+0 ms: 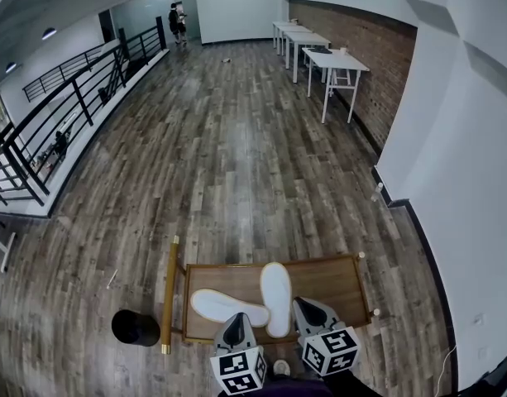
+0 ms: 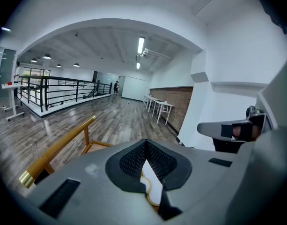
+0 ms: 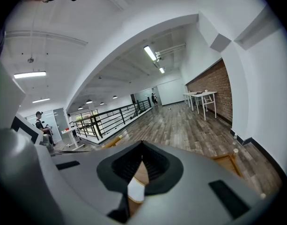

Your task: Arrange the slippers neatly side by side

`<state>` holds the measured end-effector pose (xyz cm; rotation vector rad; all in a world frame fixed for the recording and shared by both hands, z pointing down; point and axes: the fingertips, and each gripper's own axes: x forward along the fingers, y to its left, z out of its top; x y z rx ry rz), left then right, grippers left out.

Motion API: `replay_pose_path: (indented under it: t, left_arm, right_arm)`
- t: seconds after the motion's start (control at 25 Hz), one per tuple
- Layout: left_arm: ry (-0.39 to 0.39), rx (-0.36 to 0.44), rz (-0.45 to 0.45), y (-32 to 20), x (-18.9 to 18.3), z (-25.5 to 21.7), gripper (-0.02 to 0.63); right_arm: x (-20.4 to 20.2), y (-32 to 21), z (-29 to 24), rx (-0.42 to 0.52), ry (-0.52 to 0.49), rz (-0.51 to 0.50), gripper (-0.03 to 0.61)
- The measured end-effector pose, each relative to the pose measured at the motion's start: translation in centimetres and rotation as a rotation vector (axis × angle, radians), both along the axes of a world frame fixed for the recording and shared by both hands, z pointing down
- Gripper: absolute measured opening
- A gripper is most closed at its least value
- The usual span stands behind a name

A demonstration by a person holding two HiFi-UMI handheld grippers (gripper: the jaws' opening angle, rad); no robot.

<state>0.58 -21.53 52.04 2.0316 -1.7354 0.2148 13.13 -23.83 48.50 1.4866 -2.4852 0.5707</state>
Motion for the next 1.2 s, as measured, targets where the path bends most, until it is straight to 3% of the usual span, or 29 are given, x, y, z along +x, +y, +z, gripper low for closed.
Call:
replay_pose_path:
  t: [0.48, 0.72, 0.92, 1.16, 1.2]
  left_arm:
    - [0.012, -0.030, -0.035, -0.2, -1.4, 1.0, 0.000]
    - [0.157, -0.041, -0.104, -1.0, -2.8, 2.5, 0.000]
    - [0.220, -0.133, -0.168, -2.0, -4.2, 5.0, 0.002]
    - [0.216, -0.220, -0.256, -3.5, -7.3, 8.4, 0.005]
    - [0.228, -0.236, -0.267, -3.7, -7.7, 9.0, 0.029]
  right_arm:
    - [-0.3, -0.4, 0.4, -0.013, 0.015, 0.015, -0.002]
    - [0.0, -0.7, 0.5, -0.015, 0.014, 0.026, -0.002]
    - [0.5, -0.8, 0.5, -0.020, 0.013, 0.046, -0.002]
    - [0.9, -0.8, 1.0, -0.027, 0.023, 0.067, -0.002]
    - [1.0, -0.9, 1.0, -0.030, 0.025, 0.074, -0.002]
